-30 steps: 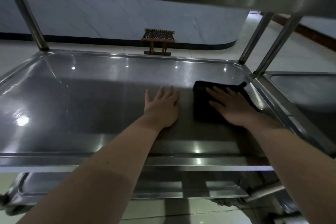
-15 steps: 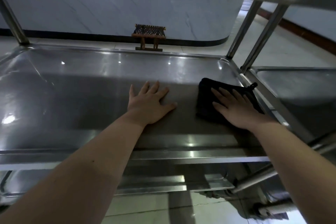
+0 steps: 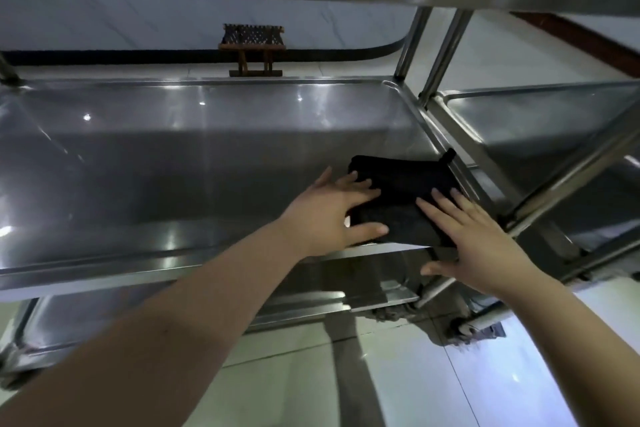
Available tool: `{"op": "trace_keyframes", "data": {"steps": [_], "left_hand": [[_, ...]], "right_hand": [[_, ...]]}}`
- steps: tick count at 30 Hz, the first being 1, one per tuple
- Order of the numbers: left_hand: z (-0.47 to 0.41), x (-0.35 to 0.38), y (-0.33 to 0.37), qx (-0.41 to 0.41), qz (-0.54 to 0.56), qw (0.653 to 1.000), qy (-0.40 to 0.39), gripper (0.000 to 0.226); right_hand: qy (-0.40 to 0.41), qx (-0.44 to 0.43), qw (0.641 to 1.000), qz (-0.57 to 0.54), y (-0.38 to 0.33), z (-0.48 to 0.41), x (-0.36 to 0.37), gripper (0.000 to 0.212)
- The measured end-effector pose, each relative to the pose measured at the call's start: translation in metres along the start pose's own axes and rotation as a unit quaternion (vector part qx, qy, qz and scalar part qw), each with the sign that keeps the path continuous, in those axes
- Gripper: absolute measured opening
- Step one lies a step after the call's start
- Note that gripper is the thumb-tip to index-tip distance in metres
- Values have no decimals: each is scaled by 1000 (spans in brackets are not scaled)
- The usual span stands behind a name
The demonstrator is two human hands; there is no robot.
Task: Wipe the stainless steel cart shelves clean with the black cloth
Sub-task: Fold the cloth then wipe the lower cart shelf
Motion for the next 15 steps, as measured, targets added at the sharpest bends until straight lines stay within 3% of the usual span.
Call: {"op": "trace_keyframes", "data": {"steps": [3, 6, 10, 15], "left_hand": [[3, 25, 21, 14, -59, 998, -28, 67], [4, 24, 27, 9, -76, 997, -31, 54], [20, 8, 33, 18, 9, 1000, 12, 42], [68, 3, 52, 114, 0, 989, 98, 31]], "right_hand": [[94, 11, 995, -42, -2, 8, 0, 79], [99, 17, 993, -63, -2, 12, -8, 62], [127, 15, 989, -71, -8, 28, -33, 49], [215, 9, 975, -60, -40, 70, -56, 34]]}}
Point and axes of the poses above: each hand's wrist, its own z-axis away from the middle knuckle, its own x-axis out of the palm, y = z × x, the point moved 3 cm from there along -z, towards the middle knuckle, and after that the axes turned 14 degrees about z, right-handed, at the moved point
